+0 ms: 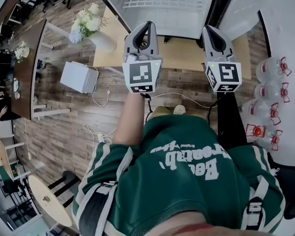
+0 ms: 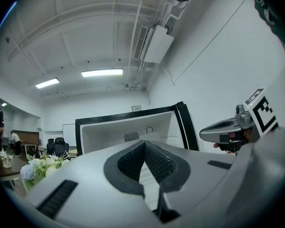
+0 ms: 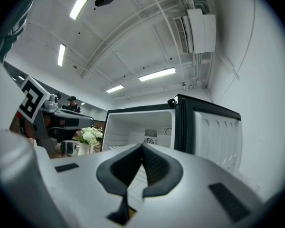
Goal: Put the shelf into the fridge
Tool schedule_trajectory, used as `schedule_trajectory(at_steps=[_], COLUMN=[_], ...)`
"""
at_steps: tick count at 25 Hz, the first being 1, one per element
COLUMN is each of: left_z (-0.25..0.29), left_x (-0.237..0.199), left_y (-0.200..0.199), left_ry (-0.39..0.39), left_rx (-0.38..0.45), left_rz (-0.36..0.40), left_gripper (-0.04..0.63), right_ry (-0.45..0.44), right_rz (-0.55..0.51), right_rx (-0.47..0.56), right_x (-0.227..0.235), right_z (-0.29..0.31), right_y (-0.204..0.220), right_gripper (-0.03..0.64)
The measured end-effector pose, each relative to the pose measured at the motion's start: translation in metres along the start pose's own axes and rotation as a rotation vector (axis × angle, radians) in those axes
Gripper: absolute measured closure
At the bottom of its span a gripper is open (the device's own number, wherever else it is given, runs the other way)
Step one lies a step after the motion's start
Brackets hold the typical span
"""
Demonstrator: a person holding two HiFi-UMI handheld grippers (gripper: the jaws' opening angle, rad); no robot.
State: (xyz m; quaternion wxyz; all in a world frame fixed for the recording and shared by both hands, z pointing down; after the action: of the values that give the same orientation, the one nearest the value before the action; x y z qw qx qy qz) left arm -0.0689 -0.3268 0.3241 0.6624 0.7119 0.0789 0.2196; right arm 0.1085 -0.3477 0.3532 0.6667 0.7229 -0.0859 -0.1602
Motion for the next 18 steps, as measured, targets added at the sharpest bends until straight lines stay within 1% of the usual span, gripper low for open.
schedule_trajectory(at_steps=[3, 8, 18], left_z=[-0.0009, -0.001, -0.0001], left_x=[-0.0001, 0.0016, 0.007], left_y=[-0.0006, -0.0025, -0.0014], left_ry=[-0.001, 0.002, 0.013], left_rx=[0.001, 0.004, -0.003], left_rz=[0.001, 0.003, 0.0], left_gripper=[0.594, 0.594, 0.594], right_ry=[0.0, -0.004, 0.004], right_rz=[-0.002, -0.062, -0.053], right_rx=[0.002, -0.015, -0.016], right_x=[-0.0015, -0.0075, -0.0039], right_z=[-0.0006, -0.0011, -0.0047], right_y=[-0.0013, -0.0009, 0.0002], right_gripper=[0.612, 0.614, 0.614])
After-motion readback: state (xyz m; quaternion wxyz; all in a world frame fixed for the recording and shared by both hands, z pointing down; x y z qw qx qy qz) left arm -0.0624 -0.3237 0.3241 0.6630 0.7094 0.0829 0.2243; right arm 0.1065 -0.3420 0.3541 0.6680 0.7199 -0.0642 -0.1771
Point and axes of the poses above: the fingertips, and each gripper's own axes: z forward along the fingers, x to its right, y out of its underside, the point moved 2 cm from there along -z, backward along the fingers, and after that the axes turned 11 degrees about y, right-handed, at the moved point
